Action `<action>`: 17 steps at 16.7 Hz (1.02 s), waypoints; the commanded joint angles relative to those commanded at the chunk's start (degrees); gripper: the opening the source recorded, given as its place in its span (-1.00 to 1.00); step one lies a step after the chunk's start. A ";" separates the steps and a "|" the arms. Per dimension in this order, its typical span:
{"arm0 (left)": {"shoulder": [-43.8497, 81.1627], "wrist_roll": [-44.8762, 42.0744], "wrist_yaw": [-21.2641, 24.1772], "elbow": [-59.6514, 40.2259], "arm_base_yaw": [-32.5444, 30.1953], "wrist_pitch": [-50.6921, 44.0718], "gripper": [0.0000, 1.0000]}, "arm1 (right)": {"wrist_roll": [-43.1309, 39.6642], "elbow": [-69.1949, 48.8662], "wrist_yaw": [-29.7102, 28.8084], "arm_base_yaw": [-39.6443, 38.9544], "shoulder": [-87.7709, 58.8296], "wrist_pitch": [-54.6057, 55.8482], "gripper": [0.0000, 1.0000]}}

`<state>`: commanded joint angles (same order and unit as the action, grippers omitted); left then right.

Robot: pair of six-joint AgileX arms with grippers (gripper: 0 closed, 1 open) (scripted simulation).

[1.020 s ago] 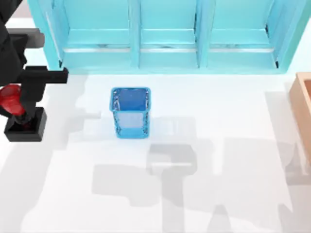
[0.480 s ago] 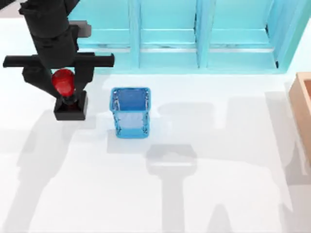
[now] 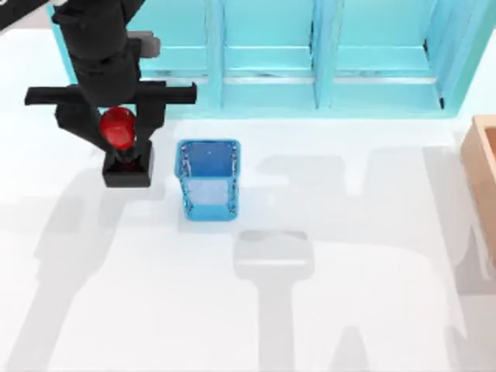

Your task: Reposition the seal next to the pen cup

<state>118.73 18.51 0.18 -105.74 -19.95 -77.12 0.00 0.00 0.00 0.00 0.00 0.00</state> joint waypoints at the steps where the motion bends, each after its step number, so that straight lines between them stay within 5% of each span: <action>1: 0.02 0.01 -0.01 0.53 -0.04 0.61 -1.00 | 0.00 0.00 0.00 0.00 0.00 0.00 1.00; 9: 0.24 0.11 -0.03 2.92 -0.25 3.28 -1.00 | 0.00 0.00 0.00 0.00 0.00 0.00 1.00; 17: 0.24 0.11 -0.03 2.92 -0.25 3.28 0.21 | 0.00 0.00 0.00 0.00 0.00 0.00 1.00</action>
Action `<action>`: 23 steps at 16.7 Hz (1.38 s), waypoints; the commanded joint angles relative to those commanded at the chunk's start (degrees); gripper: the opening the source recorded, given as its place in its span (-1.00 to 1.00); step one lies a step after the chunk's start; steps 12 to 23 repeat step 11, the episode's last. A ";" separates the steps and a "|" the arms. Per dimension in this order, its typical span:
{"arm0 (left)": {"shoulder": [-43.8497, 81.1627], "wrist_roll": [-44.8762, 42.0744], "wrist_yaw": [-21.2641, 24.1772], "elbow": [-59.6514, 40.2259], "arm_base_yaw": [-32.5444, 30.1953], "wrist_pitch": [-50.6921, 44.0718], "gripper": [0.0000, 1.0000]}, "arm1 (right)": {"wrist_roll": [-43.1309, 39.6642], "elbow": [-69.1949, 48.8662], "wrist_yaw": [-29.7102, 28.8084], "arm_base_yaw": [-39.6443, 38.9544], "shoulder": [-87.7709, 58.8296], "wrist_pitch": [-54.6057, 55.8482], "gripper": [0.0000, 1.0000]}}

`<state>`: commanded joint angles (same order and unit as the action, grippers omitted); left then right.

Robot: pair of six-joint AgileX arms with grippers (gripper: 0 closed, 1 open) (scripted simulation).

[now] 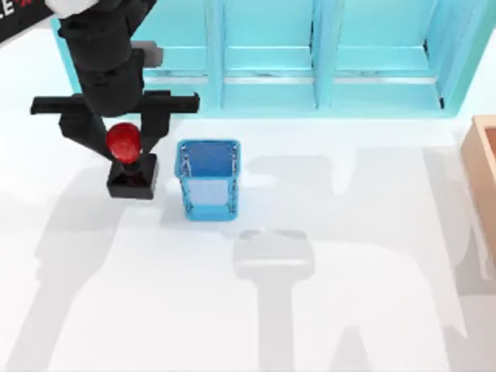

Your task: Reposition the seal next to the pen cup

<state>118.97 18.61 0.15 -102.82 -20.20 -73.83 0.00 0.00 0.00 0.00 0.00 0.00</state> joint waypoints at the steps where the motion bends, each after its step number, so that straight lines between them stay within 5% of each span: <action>1: 0.00 0.00 0.00 0.00 0.00 0.00 0.36 | 0.00 0.00 0.00 0.00 0.00 0.00 1.00; 6: 0.00 0.00 0.00 0.00 0.00 0.00 1.00 | 0.00 0.00 0.00 0.00 0.00 0.00 1.00; 23: 0.00 0.00 0.00 0.00 0.00 0.00 1.00 | 0.00 0.00 0.00 0.00 0.00 0.00 1.00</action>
